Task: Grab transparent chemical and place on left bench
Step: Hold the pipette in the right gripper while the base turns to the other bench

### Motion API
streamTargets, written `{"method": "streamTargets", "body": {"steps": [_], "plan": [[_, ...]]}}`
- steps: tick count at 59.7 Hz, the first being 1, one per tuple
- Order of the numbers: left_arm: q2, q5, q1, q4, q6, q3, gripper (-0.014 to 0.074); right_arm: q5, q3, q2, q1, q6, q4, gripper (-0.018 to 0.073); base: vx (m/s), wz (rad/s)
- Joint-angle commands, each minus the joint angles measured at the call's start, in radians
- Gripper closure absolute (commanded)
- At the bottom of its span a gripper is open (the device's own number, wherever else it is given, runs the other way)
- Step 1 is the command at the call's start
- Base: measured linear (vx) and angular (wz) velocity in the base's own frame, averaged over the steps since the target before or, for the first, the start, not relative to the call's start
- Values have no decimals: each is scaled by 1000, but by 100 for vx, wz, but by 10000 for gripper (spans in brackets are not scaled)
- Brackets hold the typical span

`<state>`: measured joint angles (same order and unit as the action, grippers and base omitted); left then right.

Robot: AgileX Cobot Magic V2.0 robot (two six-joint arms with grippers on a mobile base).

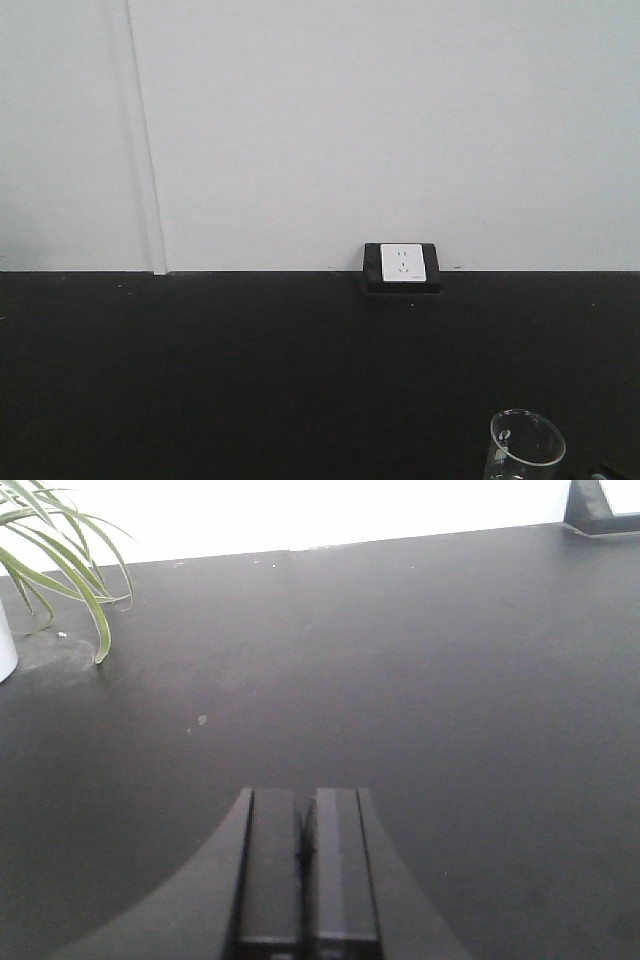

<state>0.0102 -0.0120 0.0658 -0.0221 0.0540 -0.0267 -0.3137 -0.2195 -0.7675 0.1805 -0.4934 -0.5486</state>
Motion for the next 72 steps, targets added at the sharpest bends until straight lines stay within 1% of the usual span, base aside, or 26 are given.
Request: {"method": "streamTargets", "body": {"steps": [1, 19, 34, 72], "plan": [[19, 78, 2, -1, -8, -16, 600, -65, -11, 6, 0, 10, 11, 562, 0, 1], [19, 78, 2, -1, -8, -16, 600, -34, 28, 6, 0, 10, 11, 562, -1, 4], [19, 78, 2, -1, -8, -16, 600, -35, 37, 6, 0, 10, 11, 562, -9, 5], [19, 78, 2, -1, -8, -16, 600, -35, 37, 6, 0, 10, 11, 562, -26, -2]]}}
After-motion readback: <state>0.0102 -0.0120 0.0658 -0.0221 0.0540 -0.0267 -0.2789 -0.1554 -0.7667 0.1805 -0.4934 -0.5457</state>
